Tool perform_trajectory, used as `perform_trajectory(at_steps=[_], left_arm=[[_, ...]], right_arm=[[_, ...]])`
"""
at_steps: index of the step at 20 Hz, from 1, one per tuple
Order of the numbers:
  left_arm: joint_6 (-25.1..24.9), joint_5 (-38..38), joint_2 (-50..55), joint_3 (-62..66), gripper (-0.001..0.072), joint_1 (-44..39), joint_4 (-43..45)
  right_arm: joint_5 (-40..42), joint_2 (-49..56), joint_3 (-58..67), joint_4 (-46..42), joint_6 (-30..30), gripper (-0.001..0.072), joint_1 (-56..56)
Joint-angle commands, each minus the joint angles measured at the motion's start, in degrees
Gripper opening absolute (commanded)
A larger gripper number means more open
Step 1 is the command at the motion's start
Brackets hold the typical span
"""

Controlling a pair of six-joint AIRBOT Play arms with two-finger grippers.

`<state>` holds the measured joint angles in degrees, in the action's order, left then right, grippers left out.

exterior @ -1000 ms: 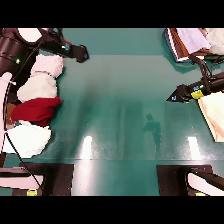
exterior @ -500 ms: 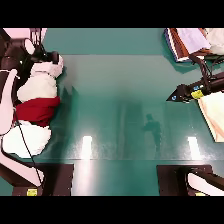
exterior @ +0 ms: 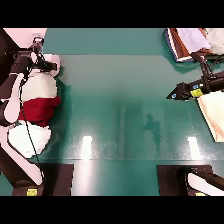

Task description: Fold the shirts.

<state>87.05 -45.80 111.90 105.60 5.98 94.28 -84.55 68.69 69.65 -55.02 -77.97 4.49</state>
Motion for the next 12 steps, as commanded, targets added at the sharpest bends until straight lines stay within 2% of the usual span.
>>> perform_trajectory(at_steps=[1, 3, 6, 10, 12], left_arm=[[-0.5, -8.9, -1.0, 7.8, 0.0020, -1.1, -2.0], [-2.3, -9.9, -6.4, 12.1, 0.0020, -3.6, -5.0], [-10.2, -10.5, -19.4, 13.3, 0.0020, -9.1, -15.9], [-18.4, -20.7, -32.3, 12.6, 0.0020, -16.3, -33.2], [-19.8, -24.8, -35.5, 10.8, 0.0021, -20.8, -35.6]], right_arm=[[0.6, 0.0, 1.6, -0.1, 0.0, 0.0015, 0.0], [1.0, 0.0, 6.4, -0.8, 0.0, 0.0015, 0.0], [2.0, 0.0, 16.1, -4.3, 0.0, 0.0015, 0.0], [4.1, 0.0, 27.0, -7.3, 0.0, 0.0015, 0.0], [4.2, 0.0, 31.1, -7.7, 0.0, 0.0015, 0.0]])
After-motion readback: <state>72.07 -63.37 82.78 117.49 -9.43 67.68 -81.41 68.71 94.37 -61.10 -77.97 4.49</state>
